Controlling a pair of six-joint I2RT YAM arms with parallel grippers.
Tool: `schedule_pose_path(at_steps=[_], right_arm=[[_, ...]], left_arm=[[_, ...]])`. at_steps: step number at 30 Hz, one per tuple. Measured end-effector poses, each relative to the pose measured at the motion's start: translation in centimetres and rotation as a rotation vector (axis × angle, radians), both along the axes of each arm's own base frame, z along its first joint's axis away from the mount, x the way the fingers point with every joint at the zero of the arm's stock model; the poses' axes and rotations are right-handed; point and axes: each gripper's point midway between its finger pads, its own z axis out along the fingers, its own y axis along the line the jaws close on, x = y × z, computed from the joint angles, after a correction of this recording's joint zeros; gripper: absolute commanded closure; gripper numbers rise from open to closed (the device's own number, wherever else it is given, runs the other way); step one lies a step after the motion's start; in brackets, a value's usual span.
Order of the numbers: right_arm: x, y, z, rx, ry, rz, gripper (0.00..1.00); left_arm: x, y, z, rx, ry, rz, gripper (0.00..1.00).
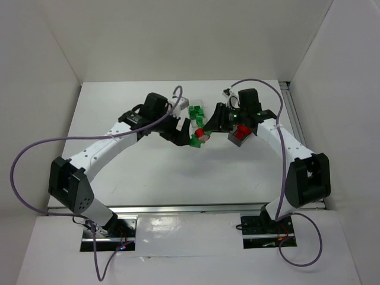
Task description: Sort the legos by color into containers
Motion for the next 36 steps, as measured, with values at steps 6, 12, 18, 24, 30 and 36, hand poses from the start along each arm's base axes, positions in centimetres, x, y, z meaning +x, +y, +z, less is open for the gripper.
schedule_pose_path(at_steps=[6,12,18,24,30,36], right_arm=[[-1.3,0.6,0.8,0.063,0.009,0.085,0.84],[-1.8,0.7,1.1,0.085,0.012,0.115,0.84],[-2.1,0.5,0.7,0.090,0.022,0.115,0.84],[-2.3,0.5,0.5,0.089,0.025,0.121,0.84],[-2.4,0.4,0.2,0.086,0.029,0.122,0.84],[-2.1,-0.6,0.2,0.091,0.030,0.102,0.85]], left_arm=[[-1.7,-4.0,-0.1,0.090,-0.108,-0.122,0.01],[-1.8,-5.8,-0.6,0.114,-0.132,-0.162,0.08],[-1.1,-6.2,-0.9,0.111,-0.132,-0.151,0.39],[-0.8,-6.8,-0.3,0.080,-0.143,-0.139,0.37],[-1.1,-7.4,0.0,0.049,-0.130,-0.150,1.00],[-0.6,-7.0,-0.2,0.030,-0.109,-0.138,1.00]])
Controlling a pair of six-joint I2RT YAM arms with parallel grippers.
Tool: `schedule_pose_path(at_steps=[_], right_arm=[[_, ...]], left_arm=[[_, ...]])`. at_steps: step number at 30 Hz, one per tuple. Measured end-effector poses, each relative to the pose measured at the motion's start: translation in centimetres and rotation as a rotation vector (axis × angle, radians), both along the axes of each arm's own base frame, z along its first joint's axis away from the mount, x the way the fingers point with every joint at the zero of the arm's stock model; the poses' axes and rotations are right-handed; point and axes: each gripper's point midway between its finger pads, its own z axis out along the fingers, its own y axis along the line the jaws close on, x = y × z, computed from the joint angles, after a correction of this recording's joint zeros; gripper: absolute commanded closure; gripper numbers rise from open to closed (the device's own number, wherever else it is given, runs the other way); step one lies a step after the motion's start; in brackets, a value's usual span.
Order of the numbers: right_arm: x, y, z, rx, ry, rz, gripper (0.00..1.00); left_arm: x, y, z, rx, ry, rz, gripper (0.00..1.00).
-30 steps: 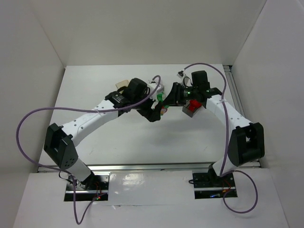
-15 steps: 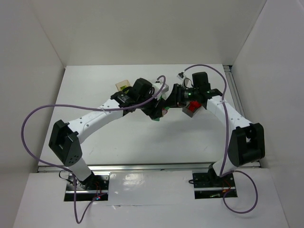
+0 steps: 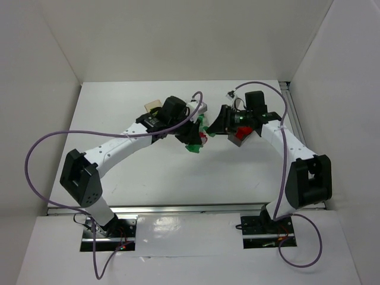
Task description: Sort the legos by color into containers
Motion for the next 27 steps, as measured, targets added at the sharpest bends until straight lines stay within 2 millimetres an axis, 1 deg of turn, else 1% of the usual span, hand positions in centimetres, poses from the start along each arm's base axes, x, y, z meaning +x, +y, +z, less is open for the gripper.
schedule_pose_path(at_steps=[3,6,8,10,12,15,17,20,22,24,27], right_arm=[[0.8,-1.1,-0.1,-0.008,-0.003,-0.040,0.85],[2.0,-1.9,-0.2,-0.024,-0.008,-0.093,0.85],[3.3,-1.8,-0.2,-0.042,-0.018,-0.125,0.85],[5.3,-1.3,-0.3,-0.078,-0.038,-0.165,0.85],[7.6,-0.2,-0.8,-0.132,-0.067,-0.199,0.85],[10.7,2.2,-2.5,-0.246,-0.111,-0.257,0.85],[12.3,3.9,-4.2,-0.322,-0.130,-0.281,0.85],[14.7,6.0,-6.9,-0.428,-0.157,-0.307,0.84],[15.6,6.5,-8.9,-0.497,-0.167,-0.325,0.84],[15.8,6.2,-10.6,-0.557,-0.158,-0.339,0.84],[16.8,5.5,-11.2,-0.607,-0.167,-0.379,0.84]], left_arm=[[0.2,2.0,-1.2,0.000,0.039,0.047,1.00],[-0.6,4.5,-3.3,0.020,0.102,0.104,1.00],[-0.9,6.0,-4.3,0.031,0.145,0.147,1.00],[-0.7,7.1,-4.8,0.029,0.177,0.195,1.00],[0.1,8.1,-4.6,0.010,0.195,0.256,1.00],[1.8,10.3,-3.9,-0.032,0.214,0.362,1.00],[3.0,11.8,-3.4,-0.062,0.223,0.429,1.00],[4.1,13.2,-2.6,-0.118,0.253,0.490,1.00],[4.3,13.7,-2.2,-0.157,0.278,0.494,1.00],[4.3,14.0,-1.9,-0.186,0.301,0.500,1.00],[4.3,14.3,-1.4,-0.219,0.320,0.502,1.00]])
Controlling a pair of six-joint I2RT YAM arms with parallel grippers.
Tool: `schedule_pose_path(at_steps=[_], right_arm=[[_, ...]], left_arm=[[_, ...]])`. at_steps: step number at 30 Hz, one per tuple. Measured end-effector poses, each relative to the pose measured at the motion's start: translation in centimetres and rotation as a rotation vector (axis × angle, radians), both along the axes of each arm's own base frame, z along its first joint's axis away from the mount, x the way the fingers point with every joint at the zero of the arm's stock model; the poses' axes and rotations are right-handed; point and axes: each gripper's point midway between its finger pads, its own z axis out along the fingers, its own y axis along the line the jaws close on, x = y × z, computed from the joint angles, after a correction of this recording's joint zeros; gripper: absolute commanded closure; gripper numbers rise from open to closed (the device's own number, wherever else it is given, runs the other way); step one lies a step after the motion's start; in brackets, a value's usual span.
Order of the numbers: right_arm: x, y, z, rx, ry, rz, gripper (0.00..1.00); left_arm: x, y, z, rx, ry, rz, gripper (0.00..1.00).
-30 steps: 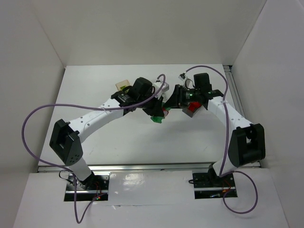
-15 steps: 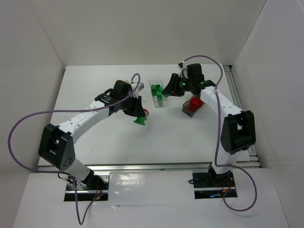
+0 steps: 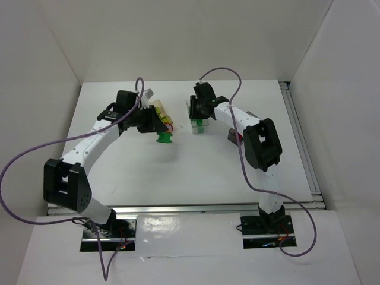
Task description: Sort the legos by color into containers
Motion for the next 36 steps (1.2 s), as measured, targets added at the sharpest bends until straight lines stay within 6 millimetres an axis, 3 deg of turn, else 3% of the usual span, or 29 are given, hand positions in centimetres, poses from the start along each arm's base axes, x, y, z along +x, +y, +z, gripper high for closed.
schedule_pose_path(at_steps=[3,6,7,8,12,14,16,19,22,25,30,33,36], right_arm=[[0.8,-0.7,0.4,-0.021,-0.024,-0.030,0.81],[2.3,-0.7,1.8,-0.019,-0.063,-0.050,0.68],[3.2,-0.5,2.3,-0.014,-0.080,-0.051,0.61],[4.2,-0.3,2.8,-0.010,-0.101,-0.055,0.43],[5.9,-0.1,2.7,-0.019,-0.128,-0.068,0.18],[5.6,-0.5,1.9,-0.040,-0.112,-0.072,0.18],[5.3,-1.0,1.2,-0.058,-0.103,-0.080,0.24],[3.2,-2.3,0.4,-0.087,-0.071,-0.091,0.35],[-1.1,-4.0,1.0,-0.071,-0.045,-0.084,0.38],[-5.9,-4.6,4.3,0.062,-0.068,-0.026,0.28],[-10.8,-3.8,12.7,0.367,-0.238,0.156,0.22],[-12.8,-3.1,15.4,0.482,-0.276,0.276,0.11],[-14.4,-2.0,16.4,0.565,-0.260,0.399,0.06]], left_arm=[[-0.1,0.2,0.8,-0.021,-0.010,0.002,1.00],[-0.2,0.3,1.6,-0.035,-0.025,0.002,1.00],[-0.2,0.4,1.7,-0.038,-0.027,0.002,1.00],[-0.2,0.5,1.8,-0.042,-0.028,0.002,1.00],[-0.3,0.5,2.0,-0.057,-0.025,-0.001,1.00],[-0.3,0.5,2.1,-0.070,-0.019,-0.002,1.00],[-0.5,0.4,2.2,-0.084,-0.009,-0.003,1.00],[-0.3,0.3,2.6,-0.093,-0.013,-0.002,1.00],[0.2,0.3,3.5,-0.112,-0.033,-0.009,1.00],[0.6,0.3,4.3,-0.165,-0.050,-0.028,1.00],[0.6,-1.6,6.2,-0.356,-0.072,-0.197,1.00],[0.5,-2.8,5.9,-0.435,-0.048,-0.279,1.00],[-0.2,-3.6,5.6,-0.503,-0.024,-0.334,1.00]])
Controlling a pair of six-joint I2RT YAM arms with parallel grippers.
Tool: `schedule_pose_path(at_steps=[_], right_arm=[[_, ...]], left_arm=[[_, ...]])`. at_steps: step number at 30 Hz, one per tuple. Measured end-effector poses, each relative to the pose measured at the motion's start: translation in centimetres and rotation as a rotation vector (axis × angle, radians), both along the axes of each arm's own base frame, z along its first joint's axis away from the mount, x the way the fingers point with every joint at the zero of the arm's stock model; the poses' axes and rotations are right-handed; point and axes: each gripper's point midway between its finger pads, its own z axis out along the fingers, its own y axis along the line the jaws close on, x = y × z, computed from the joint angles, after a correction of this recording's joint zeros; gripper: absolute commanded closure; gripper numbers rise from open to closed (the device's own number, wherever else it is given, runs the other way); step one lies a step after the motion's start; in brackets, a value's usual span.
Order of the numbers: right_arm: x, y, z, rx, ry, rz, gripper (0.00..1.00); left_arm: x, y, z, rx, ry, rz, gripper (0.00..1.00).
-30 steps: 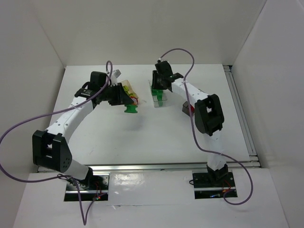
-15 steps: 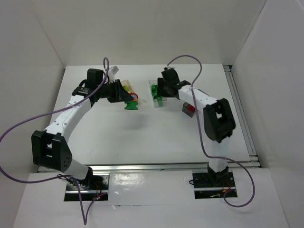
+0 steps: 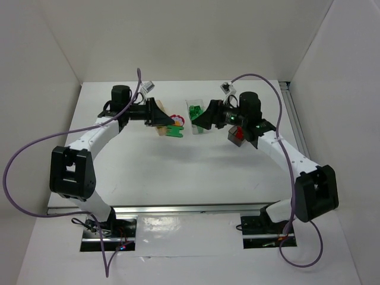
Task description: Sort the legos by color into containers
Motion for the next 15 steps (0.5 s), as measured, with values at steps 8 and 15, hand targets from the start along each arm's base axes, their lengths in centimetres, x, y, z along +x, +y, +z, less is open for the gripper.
schedule_pose_path(at_steps=[8,15], right_arm=[[-2.1,2.3,-1.7,0.063,0.086,0.219,0.00],[-3.7,4.4,-1.5,0.117,0.104,0.345,0.04]], left_arm=[[-1.1,-1.3,2.5,-0.106,-0.065,-0.108,1.00],[-2.1,-2.4,3.4,-0.135,-0.098,-0.176,1.00]])
